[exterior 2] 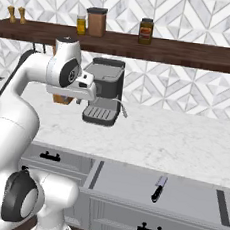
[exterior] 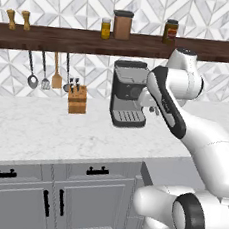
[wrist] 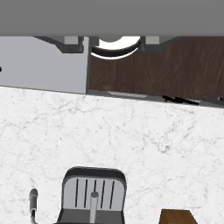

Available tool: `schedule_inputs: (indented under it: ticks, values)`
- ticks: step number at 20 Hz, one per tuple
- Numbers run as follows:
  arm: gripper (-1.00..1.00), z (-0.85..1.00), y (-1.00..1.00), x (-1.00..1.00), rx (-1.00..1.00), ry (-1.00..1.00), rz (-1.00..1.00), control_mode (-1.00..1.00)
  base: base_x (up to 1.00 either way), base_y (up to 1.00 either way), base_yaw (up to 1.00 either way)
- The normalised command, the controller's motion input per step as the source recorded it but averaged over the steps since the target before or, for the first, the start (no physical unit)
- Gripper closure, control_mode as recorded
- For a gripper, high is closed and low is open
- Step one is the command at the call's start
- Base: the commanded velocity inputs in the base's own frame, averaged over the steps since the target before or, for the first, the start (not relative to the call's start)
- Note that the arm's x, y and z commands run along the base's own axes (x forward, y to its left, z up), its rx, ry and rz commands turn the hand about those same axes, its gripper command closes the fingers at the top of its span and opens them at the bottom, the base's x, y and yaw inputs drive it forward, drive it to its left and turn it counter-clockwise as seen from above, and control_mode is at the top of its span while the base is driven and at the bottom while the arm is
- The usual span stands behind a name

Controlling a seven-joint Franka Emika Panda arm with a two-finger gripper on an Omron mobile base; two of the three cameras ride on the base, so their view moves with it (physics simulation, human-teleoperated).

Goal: Pick up the knife from the drawer and place it on the cutting board. Then place the meat from the plate to the cutting board.

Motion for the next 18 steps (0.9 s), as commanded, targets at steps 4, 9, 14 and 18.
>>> schedule_inputs:
  ticks: [4,9,14,18]
  values:
    - [-1.00,0.00,0.00,-0.11,0.00,-0.01,0.00,-1.00,0.00,0.00,0.00]
    - [-1.00,0.00,0.00,-0.01,0.00,0.00,0.00,-1.00,0.00,0.00,0.00]
    - [-1.00,-0.20,0.36,-0.46,0.00,0.00,-0.01,-1.00,0.00,0.00,0.00]
    - [-1.00,-0.33,0.94,-0.30,0.00,-0.01,-0.43,-1.00,0.00,0.00,0.00]
